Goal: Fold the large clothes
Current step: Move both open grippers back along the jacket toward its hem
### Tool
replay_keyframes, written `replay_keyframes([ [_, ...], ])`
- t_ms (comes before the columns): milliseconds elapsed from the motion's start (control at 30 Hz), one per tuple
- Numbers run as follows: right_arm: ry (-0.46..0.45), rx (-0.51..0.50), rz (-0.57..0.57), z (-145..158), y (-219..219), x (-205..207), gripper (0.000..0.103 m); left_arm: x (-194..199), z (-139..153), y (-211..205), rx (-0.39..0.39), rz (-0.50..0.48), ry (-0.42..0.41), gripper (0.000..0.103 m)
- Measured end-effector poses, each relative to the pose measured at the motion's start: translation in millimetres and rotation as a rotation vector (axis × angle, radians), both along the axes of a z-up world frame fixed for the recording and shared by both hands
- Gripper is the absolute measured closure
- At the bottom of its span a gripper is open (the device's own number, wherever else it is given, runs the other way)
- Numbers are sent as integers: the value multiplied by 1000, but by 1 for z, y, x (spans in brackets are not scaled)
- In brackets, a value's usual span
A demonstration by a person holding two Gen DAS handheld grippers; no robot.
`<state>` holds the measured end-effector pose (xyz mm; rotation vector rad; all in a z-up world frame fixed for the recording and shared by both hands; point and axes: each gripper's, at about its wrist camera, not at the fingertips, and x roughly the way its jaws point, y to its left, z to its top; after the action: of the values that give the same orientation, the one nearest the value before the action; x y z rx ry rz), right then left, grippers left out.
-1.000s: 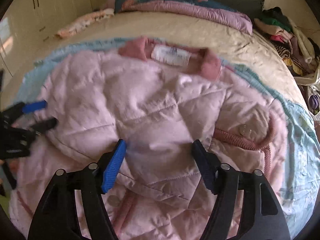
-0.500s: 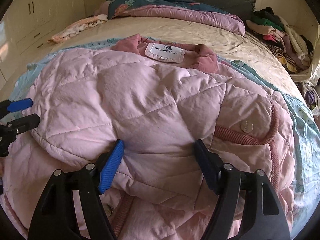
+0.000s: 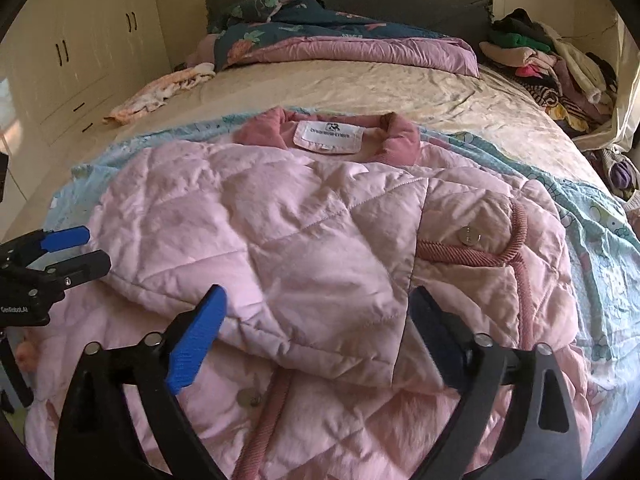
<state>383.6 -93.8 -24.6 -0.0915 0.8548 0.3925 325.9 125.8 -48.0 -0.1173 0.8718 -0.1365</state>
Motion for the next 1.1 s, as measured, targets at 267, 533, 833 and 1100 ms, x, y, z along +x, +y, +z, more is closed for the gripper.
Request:
replay_keyframes([
  [267, -32, 24, -7, 20, -3, -22, 6, -10, 23, 3, -49, 19, -35, 9],
  [533, -50, 61, -30, 36, -9, -40, 6, -18, 38, 0, -34, 23, -56, 9],
  [833, -81, 80, -45, 56, -17, -55, 5, -33, 58, -11, -24, 0, -87, 9],
  [1100, -108, 103, -67, 71, -29, -70, 4, -50, 83, -19, -41, -23, -147, 9],
])
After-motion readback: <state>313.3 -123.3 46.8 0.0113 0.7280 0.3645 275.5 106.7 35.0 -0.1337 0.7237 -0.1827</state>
